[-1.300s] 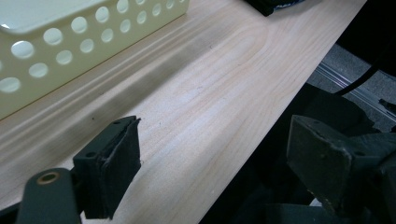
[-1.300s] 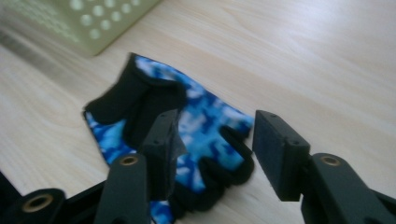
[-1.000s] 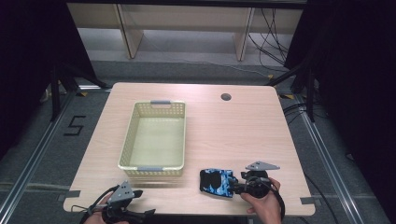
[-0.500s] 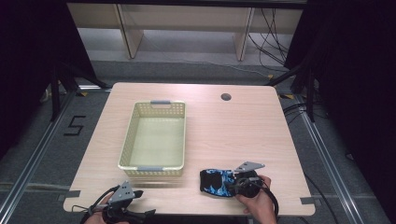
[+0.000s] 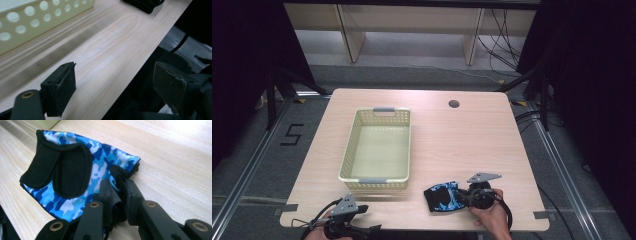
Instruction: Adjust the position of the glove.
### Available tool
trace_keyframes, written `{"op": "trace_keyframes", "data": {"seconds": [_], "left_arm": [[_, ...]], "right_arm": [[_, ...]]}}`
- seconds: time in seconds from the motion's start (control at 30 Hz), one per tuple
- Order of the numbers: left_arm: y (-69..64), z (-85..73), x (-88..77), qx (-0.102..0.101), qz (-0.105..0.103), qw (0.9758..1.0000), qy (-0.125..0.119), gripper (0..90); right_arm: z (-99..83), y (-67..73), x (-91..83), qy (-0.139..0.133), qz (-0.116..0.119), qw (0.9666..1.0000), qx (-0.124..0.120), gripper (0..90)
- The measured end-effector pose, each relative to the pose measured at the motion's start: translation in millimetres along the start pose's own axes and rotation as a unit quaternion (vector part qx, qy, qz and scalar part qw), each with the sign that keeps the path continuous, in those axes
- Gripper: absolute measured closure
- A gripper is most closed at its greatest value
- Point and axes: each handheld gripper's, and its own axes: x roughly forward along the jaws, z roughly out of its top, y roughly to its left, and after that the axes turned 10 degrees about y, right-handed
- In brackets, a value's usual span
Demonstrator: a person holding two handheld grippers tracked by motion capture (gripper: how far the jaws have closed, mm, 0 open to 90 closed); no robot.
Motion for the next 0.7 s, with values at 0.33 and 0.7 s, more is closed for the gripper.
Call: {"op": "trace_keyframes", "data": {"seconds": [0.33, 0.7], "left_arm": [[-14.3, 36.4, 35.4, -0.024, -0.055, 0.9981, 0.014, 33.3], [-22.0, 76.4, 77.4, -0.015, -0.061, 0.9975, 0.033, 41.6]], "right_arm": [[-0.4, -2.3, -1.2, 0.009, 0.019, 0.9998, -0.005, 79.1], [-3.4, -2.3, -2.2, 0.005, 0.025, 0.9996, -0.016, 78.9]]}}
